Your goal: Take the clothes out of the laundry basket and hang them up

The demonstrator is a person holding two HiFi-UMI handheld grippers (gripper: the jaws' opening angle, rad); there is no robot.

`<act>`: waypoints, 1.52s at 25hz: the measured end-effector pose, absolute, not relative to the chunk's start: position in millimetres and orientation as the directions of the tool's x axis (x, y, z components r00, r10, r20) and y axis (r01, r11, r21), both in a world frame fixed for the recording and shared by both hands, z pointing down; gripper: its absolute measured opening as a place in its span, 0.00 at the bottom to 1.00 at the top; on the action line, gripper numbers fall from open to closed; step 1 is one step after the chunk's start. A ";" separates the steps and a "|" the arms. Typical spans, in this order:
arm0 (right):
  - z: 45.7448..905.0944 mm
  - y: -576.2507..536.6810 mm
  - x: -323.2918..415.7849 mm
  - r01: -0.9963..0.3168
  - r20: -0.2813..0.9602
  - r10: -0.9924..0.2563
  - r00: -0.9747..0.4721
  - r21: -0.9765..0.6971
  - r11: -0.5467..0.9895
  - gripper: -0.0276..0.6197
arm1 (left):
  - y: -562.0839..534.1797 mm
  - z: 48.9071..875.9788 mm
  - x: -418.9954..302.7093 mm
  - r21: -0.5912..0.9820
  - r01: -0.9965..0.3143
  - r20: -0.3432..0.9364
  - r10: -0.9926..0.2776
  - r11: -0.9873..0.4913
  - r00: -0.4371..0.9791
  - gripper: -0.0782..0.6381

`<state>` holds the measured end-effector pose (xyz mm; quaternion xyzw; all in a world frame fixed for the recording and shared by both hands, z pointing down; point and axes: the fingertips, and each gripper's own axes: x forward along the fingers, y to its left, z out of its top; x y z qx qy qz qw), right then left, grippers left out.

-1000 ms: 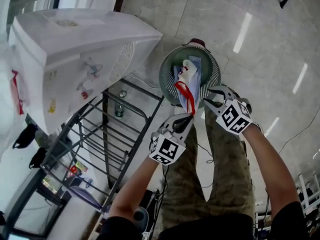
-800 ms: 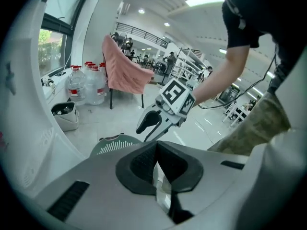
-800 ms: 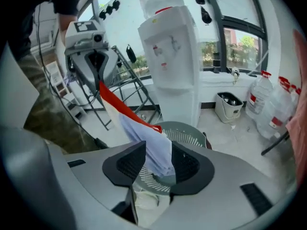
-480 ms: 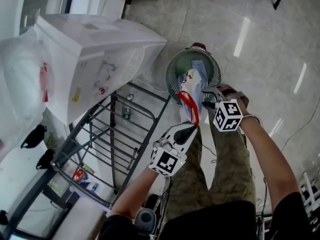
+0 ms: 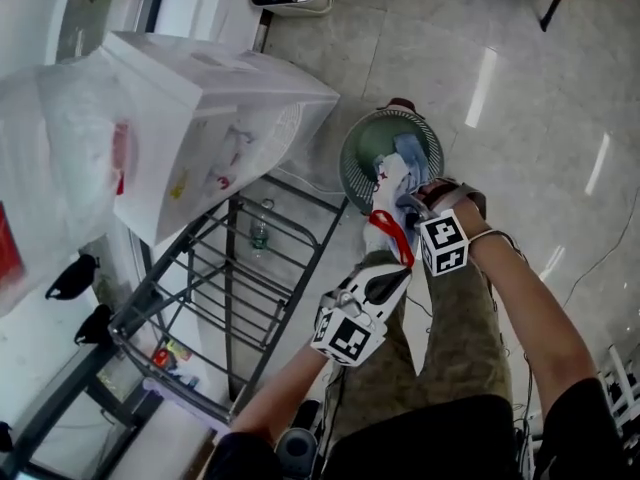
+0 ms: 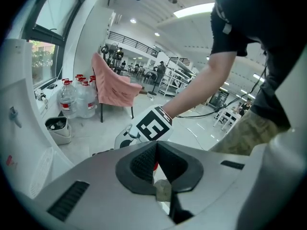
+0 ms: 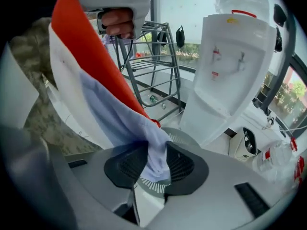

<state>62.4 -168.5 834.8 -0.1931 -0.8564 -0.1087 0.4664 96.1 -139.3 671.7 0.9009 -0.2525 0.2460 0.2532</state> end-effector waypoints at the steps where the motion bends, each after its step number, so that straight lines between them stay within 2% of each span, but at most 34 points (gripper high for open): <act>1: 834.4 -169.4 60.8 0.428 0.841 0.220 -0.495 0.016 0.904 0.18 | -138.7 673.0 95.1 0.334 -0.583 0.567 -0.335 -0.741 0.752 0.12; 2: 834.3 -170.6 60.4 0.409 0.839 0.207 -0.504 0.021 0.912 0.09 | -136.9 674.4 93.7 0.338 -0.586 0.566 -0.338 -0.737 0.752 0.12; 3: 834.0 -172.5 61.4 0.377 0.835 0.193 -0.515 0.019 0.926 0.06 | -134.1 676.0 92.1 0.342 -0.589 0.565 -0.340 -0.732 0.751 0.12; 8: 810.6 -201.3 76.1 0.113 0.803 0.062 -0.593 0.007 0.994 0.05 | -118.5 684.8 78.9 0.356 -0.611 0.576 -0.349 -0.708 0.739 0.12; 12: 758.8 -218.2 89.7 -0.117 0.748 -0.040 -0.663 -0.051 0.992 0.05 | -109.0 681.6 66.2 0.377 -0.640 0.580 -0.368 -0.669 0.727 0.12; 16: 682.4 -228.4 99.6 -0.371 0.663 -0.187 -0.725 -0.146 0.917 0.05 | -115.4 657.0 50.3 0.387 -0.675 0.581 -0.402 -0.629 0.708 0.12; 20: 593.5 -232.1 102.8 -0.545 0.583 -0.343 -0.737 -0.211 0.812 0.05 | -123.0 613.5 34.8 0.330 -0.692 0.564 -0.454 -0.642 0.690 0.12; 23: 523.7 -233.7 96.2 -0.612 0.516 -0.436 -0.737 -0.235 0.755 0.05 | -127.4 567.4 21.7 0.314 -0.708 0.523 -0.507 -0.633 0.685 0.12; 28: 420.1 -226.4 72.4 -0.640 0.464 -0.510 -0.724 -0.178 0.747 0.05 | -128.5 495.5 3.4 0.287 -0.735 0.473 -0.577 -0.614 0.666 0.12; 35: 344.9 -228.5 60.4 -0.713 0.420 -0.616 -0.666 -0.119 0.691 0.05 | -134.3 440.2 -17.8 0.267 -0.750 0.386 -0.646 -0.605 0.659 0.12; 37: 333.2 -223.4 60.0 -0.725 0.420 -0.630 -0.653 -0.107 0.680 0.05 | -124.3 443.9 -30.1 0.283 -0.755 0.397 -0.644 -0.592 0.653 0.15; 38: 328.4 -220.7 59.5 -0.728 0.422 -0.633 -0.649 -0.100 0.679 0.05 | -118.7 450.9 -36.4 0.292 -0.759 0.414 -0.638 -0.582 0.649 0.20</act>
